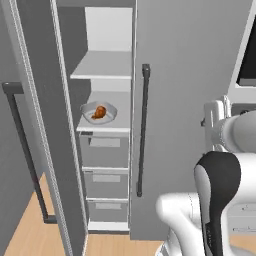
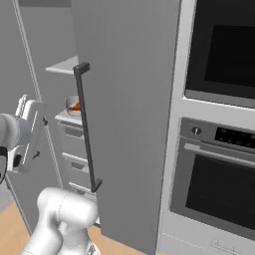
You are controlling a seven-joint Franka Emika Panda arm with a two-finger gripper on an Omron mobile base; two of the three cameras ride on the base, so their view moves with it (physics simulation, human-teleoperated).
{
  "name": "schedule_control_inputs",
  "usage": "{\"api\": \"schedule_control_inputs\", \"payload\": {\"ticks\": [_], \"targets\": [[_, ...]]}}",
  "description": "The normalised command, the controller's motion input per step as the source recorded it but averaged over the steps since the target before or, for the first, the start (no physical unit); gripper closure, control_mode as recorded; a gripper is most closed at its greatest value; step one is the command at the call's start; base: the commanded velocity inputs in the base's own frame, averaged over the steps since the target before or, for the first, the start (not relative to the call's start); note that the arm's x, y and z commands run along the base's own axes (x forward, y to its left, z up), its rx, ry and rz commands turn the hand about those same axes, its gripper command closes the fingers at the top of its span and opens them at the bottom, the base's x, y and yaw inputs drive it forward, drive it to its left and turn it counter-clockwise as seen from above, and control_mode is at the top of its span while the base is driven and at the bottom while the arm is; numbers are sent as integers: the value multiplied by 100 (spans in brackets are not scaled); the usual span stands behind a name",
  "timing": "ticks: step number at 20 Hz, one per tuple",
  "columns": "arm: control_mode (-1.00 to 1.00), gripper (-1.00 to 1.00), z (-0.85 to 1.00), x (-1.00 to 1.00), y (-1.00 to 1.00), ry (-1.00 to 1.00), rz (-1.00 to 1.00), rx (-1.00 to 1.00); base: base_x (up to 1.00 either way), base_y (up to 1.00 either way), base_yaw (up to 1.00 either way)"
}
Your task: Take the meat container that has the chicken drumstick and place it on the second highest rack of the freezer. Then take the vegetable container that has the cucumber and garlic and place it on the highest rack of the freezer.
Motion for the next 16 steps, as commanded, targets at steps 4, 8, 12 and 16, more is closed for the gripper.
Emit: {"api": "schedule_control_inputs", "payload": {"ticks": [4, 8, 12, 16], "targets": [[100, -100, 0, 0, 0, 0, 0, 0, -13, -100, 0], [100, -100, 0, 0, 0, 0, 0, 0, -16, -100, 0], [100, -100, 0, 0, 0, 0, 0, 0, -11, -100, 0], [100, -100, 0, 0, 0, 0, 0, 0, -14, -100, 0]]}}
